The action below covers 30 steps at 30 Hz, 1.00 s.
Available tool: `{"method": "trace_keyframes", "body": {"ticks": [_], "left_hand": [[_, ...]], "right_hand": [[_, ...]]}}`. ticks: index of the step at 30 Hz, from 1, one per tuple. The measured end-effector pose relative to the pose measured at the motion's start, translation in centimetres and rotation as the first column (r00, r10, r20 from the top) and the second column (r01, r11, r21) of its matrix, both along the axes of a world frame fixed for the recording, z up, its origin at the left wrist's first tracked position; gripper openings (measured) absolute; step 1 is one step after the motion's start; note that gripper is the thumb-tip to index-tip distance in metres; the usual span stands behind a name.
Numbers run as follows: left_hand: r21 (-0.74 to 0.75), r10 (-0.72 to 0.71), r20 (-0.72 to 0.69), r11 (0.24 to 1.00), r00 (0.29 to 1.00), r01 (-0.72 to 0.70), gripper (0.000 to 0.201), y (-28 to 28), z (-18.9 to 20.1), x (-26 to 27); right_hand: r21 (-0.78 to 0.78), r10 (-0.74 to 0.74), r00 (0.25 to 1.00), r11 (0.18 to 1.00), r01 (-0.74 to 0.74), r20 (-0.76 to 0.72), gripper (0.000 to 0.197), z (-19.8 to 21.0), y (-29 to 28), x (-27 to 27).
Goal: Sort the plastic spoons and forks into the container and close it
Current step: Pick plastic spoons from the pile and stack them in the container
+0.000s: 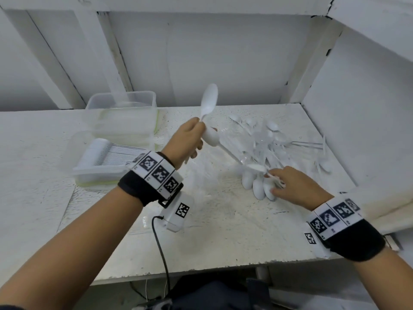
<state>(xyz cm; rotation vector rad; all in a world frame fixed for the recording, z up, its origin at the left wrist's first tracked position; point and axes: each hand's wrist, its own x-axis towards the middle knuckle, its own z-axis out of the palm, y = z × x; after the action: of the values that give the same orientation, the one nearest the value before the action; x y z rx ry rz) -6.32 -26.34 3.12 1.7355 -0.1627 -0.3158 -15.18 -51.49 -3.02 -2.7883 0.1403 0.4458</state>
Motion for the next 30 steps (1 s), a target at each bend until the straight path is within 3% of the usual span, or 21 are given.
{"method": "trace_keyframes", "body": {"ticks": [3, 7, 11, 15, 17, 19, 21, 23, 27, 30], "left_hand": [[-0.095, 0.074, -0.034, 0.992, 0.997, -0.077, 0.015, 1.6, -0.1, 0.0], [-0.113, 0.157, -0.045, 0.981, 0.987, -0.161, 0.015, 2.7, -1.0, 0.0], [-0.161, 0.213, -0.07, 0.962, 0.975, -0.221, 0.025, 2.5, -1.5, 0.0], [-0.177, 0.188, -0.106, 0.963, 0.976, -0.205, 0.024, 1.8, -1.5, -0.3], [-0.159, 0.138, -0.127, 0.975, 0.982, -0.157, 0.015, 1.2, -1.6, -0.5], [-0.121, 0.084, -0.148, 0.987, 0.985, -0.102, 0.02, 0.7, -1.8, -0.7], [-0.128, 0.039, -0.175, 0.99, 0.984, -0.062, 0.026, 0.2, -1.9, -1.0], [-0.144, -0.01, -0.18, 0.989, 0.984, -0.016, 0.026, -0.4, -1.9, -1.4], [-0.092, -0.079, -0.134, 0.993, 0.988, 0.067, 0.024, -1.8, -2.1, -2.5], [0.003, -0.092, -0.124, 0.996, 0.988, 0.093, 0.019, -3.4, -2.6, -3.2]], "right_hand": [[-0.246, 0.086, 0.995, 0.964, -0.097, -0.053, 0.042, -0.2, 0.5, -0.5], [-0.339, 0.12, 0.993, 0.934, -0.11, 0.011, 0.036, -0.8, 0.8, -0.7], [-0.327, 0.242, 0.953, 0.929, -0.173, 0.182, 0.032, -0.7, 1.3, -0.7], [-0.193, 0.252, 0.938, 0.959, -0.209, 0.238, 0.055, -0.2, 1.4, -0.6], [-0.063, 0.187, 0.928, 0.982, -0.176, 0.322, 0.055, -0.1, 1.6, -0.4], [0.163, 0.043, 0.925, 0.98, -0.111, 0.377, 0.048, 0.3, 2.0, -0.3], [0.403, -0.133, 0.908, 0.914, -0.042, 0.398, 0.033, 1.1, 2.7, -0.2], [0.545, -0.292, 0.856, 0.839, 0.014, 0.427, 0.018, 2.0, 3.2, 0.1], [0.658, -0.559, 0.701, 0.734, 0.168, 0.444, 0.024, 2.8, 3.3, 1.2], [0.726, -0.627, 0.691, 0.653, 0.214, 0.361, 0.026, 3.2, 3.1, 1.7]]}}
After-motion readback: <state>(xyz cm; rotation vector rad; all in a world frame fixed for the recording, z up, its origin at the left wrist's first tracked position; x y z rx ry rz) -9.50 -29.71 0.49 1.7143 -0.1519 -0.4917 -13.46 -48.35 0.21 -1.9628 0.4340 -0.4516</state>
